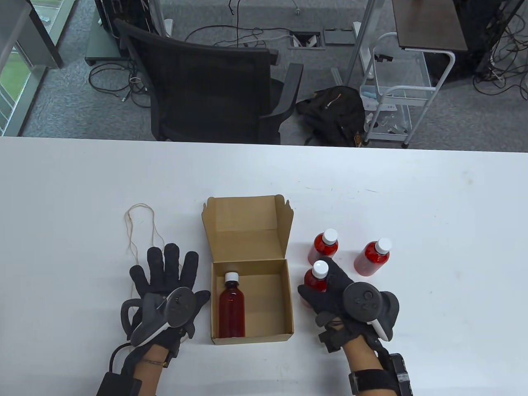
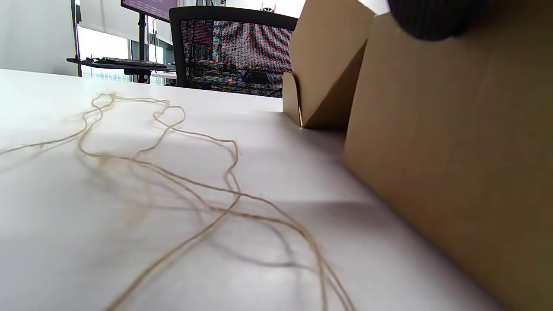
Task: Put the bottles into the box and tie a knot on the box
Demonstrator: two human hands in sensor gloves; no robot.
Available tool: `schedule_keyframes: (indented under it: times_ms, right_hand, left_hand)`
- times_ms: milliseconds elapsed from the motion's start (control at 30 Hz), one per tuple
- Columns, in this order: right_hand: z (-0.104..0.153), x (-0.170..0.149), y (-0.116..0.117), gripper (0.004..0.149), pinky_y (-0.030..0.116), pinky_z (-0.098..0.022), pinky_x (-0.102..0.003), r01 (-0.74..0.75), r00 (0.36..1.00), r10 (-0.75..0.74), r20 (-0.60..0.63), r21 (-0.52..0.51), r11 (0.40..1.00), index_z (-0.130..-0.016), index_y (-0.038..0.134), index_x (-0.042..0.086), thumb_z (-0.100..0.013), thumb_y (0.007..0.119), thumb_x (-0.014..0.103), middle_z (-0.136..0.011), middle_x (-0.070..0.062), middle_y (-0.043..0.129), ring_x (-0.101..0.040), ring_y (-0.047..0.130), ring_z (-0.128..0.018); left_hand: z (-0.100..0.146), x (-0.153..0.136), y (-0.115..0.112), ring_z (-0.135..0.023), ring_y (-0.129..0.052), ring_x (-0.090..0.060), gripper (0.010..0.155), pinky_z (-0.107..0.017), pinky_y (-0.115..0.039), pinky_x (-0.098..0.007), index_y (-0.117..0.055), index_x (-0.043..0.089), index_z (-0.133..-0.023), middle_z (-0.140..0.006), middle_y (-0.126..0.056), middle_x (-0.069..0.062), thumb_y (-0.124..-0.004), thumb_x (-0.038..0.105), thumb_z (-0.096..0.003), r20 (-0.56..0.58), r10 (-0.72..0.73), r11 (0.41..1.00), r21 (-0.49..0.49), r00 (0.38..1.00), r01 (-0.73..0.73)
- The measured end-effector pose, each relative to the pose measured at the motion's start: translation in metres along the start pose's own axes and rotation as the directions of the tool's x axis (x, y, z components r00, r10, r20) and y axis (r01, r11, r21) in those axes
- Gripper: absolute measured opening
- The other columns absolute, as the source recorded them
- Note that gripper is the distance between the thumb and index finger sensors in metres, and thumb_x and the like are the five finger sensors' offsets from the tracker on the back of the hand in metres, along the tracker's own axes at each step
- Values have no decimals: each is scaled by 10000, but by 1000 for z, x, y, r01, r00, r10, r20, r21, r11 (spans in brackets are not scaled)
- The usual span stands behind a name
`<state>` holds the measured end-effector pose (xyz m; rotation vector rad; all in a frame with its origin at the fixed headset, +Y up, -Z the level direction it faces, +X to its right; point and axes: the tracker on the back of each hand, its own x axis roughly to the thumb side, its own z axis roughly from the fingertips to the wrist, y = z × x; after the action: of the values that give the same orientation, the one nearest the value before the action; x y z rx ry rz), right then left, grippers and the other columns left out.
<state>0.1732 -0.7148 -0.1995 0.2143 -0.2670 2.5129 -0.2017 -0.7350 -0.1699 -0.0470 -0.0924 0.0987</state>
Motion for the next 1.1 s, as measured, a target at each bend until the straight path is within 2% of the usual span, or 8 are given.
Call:
schedule_keyframes:
  times_ms: [67, 233, 367, 500, 700, 800, 900, 1100]
  right_hand:
    - [-2, 14, -16, 907, 801, -483, -564, -28, 1000, 28, -15, -18, 999, -1007, 548, -49, -448, 882, 582, -833, -254, 850, -426, 918, -651]
    - [-9, 55, -46, 922, 840, -408, -554, -79, 997, 81, 17, -69, 994, -980, 578, -98, -463, 854, 613, -756, -261, 899, -413, 959, -557]
    - [-15, 91, -45, 937, 879, -338, -527, -142, 985, 144, 97, -31, 989, -965, 595, -118, -462, 838, 634, -698, -257, 932, -390, 994, -474]
    - [-16, 123, -23, 948, 904, -280, -497, -206, 965, 198, 171, 28, 978, -957, 610, -123, -461, 816, 658, -644, -242, 964, -356, 1021, -403]
    - [-19, 155, 35, 943, 923, -239, -466, -321, 942, 282, 180, 248, 914, -946, 636, -112, -455, 792, 678, -605, -223, 987, -323, 1041, -353]
    - [-23, 158, 56, 942, 929, -229, -457, -347, 938, 320, 135, 351, 870, -944, 634, -115, -459, 787, 678, -605, -222, 987, -317, 1046, -343]
    - [-27, 155, 69, 931, 936, -212, -445, -350, 935, 339, 101, 405, 845, -935, 637, -118, -465, 784, 672, -609, -230, 984, -308, 1053, -327]
    - [-34, 147, 85, 928, 942, -203, -444, -342, 926, 376, 37, 504, 793, -940, 612, -131, -471, 783, 652, -634, -256, 968, -307, 1060, -320]
  left_hand:
    - [0, 0, 0, -1072, 17, -588, 950, -640, -120, -808, -124, 302, -1194, -1244, 48, -205, -675, 655, -505, -1, -2, 1000, 0, 1000, 2]
    - [0, 1, 0, -1073, 15, -589, 948, -640, -121, -808, -126, 302, -1194, -1245, 42, -205, -675, 654, -507, 1, -9, 1000, 2, 1000, 9]
    - [1, 1, 0, -1072, 16, -590, 949, -639, -120, -808, -125, 301, -1194, -1244, 44, -208, -675, 654, -507, 0, -11, 1000, 3, 1000, 11]
    - [1, 1, 0, -1073, 15, -589, 949, -639, -120, -808, -127, 300, -1195, -1244, 45, -208, -676, 654, -507, 0, -9, 1000, -1, 1000, 9]
    - [1, 1, 0, -1071, 16, -592, 949, -639, -120, -808, -127, 300, -1195, -1244, 46, -208, -676, 654, -507, -1, -3, 1000, -4, 1000, 3]
    - [1, 1, 0, -1073, 14, -589, 947, -640, -120, -807, -128, 303, -1195, -1245, 46, -205, -675, 655, -506, 1, -3, 1000, -6, 1000, 3]
    - [0, 2, 0, -1073, 19, -591, 948, -639, -118, -808, -126, 302, -1196, -1245, 49, -207, -675, 654, -508, 2, -3, 1000, -10, 1000, 3]
    - [0, 1, 0, -1072, 19, -592, 950, -639, -117, -809, -126, 301, -1196, -1244, 50, -207, -676, 654, -507, 0, 7, 1000, -15, 1000, -7]
